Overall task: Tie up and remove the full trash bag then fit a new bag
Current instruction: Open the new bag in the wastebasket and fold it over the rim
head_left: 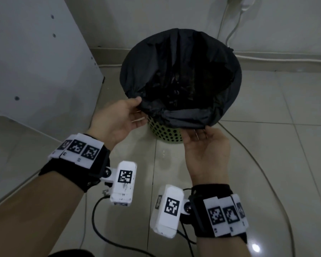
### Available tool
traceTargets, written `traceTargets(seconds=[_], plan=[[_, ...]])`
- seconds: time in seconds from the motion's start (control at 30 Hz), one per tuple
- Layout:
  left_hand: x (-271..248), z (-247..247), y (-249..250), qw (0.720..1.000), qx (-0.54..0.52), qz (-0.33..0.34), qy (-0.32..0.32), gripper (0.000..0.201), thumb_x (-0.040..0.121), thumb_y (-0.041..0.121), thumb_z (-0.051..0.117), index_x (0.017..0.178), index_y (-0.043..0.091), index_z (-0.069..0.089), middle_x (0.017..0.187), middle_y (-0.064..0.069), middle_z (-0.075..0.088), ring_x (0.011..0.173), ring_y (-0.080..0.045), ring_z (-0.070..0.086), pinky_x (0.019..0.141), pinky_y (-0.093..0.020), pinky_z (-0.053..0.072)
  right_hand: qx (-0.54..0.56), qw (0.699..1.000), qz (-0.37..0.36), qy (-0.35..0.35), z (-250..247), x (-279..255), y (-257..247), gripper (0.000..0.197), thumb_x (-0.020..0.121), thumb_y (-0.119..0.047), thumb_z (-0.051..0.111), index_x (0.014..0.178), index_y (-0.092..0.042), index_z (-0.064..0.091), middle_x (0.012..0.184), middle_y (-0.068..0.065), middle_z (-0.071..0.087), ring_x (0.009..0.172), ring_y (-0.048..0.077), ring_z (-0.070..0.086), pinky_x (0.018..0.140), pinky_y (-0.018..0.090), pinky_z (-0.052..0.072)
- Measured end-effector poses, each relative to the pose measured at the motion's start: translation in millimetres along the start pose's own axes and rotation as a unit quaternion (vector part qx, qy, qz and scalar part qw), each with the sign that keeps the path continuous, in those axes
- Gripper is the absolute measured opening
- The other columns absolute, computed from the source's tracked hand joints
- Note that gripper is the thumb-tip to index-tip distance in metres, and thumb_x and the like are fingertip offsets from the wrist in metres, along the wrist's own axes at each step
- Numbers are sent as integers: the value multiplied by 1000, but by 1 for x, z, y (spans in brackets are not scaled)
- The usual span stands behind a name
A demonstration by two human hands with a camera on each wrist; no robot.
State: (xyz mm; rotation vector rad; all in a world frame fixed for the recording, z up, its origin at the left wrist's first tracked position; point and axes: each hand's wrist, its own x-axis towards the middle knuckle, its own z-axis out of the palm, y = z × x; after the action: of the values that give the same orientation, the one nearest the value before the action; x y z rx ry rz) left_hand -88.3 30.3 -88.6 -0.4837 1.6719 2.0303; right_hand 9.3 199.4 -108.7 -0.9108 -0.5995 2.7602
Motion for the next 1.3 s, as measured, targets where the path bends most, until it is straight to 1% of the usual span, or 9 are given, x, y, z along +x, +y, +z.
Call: traceTargets(seconds=[0.1,0.27,0.4,0.6,0.77,0.87,0.97,1.1,1.3], plan=[[1,5,1,999,27,21,15,16,100,12,51,108,6,63,83,-7,67,61,-15,67,58,-28,58,12,1000,-4,-7,-2,10,5,36,100,1,44,134,9,53,127,25,64,105,28,67,84,36,61],[1,12,4,996,68,42,47,24,96,5,48,118,-4,53,75,-14,61,50,-17,63,51,-29,55,12,999,42,4,-2,26,-2,15,102,-9,49,96,-8,62,68,4,66,55,11,64,56,24,59],[0,14,5,995,69,38,63,32,93,6,49,123,-4,50,78,-12,59,50,-18,61,49,-29,53,-11,999,23,-41,-11,26,6,15,85,-8,61,100,-10,63,83,7,71,72,17,68,63,30,61],[-2,8,6,996,78,23,37,28,96,6,51,122,-3,55,81,-12,62,51,-18,64,52,-30,56,-159,986,-53,-18,-15,23,8,18,95,1,60,79,-8,63,75,9,61,64,17,62,59,33,60],[-9,11,-1,1000,19,8,-6,34,100,9,53,132,-1,53,116,-25,68,75,-33,75,65,-37,62,-201,973,-108,-27,-7,19,0,18,98,1,52,92,-6,67,99,18,68,95,28,66,77,44,61],[-9,16,-3,1000,4,26,12,35,100,8,55,133,2,52,116,-24,69,78,-35,75,66,-38,62,-162,984,-70,-4,-11,20,-2,12,97,5,52,100,-2,61,96,20,65,97,33,63,87,50,60],[-9,24,-4,999,20,39,15,34,99,7,55,133,2,52,114,-21,70,74,-32,75,67,-40,63,-101,994,-3,36,-14,22,-10,22,93,9,53,113,5,62,110,25,68,95,34,69,74,40,63],[-10,30,-5,998,32,47,14,32,100,6,54,131,2,53,115,-22,70,79,-34,73,70,-42,63,-106,993,29,44,-15,16,-23,18,93,5,53,101,3,69,100,21,74,92,32,73,81,45,62],[-12,27,-4,997,48,56,19,30,99,7,55,129,2,53,112,-20,70,75,-33,72,69,-42,64,-141,989,47,13,-6,4,-33,37,95,-33,64,120,-6,65,109,15,76,102,30,74,96,49,55]])
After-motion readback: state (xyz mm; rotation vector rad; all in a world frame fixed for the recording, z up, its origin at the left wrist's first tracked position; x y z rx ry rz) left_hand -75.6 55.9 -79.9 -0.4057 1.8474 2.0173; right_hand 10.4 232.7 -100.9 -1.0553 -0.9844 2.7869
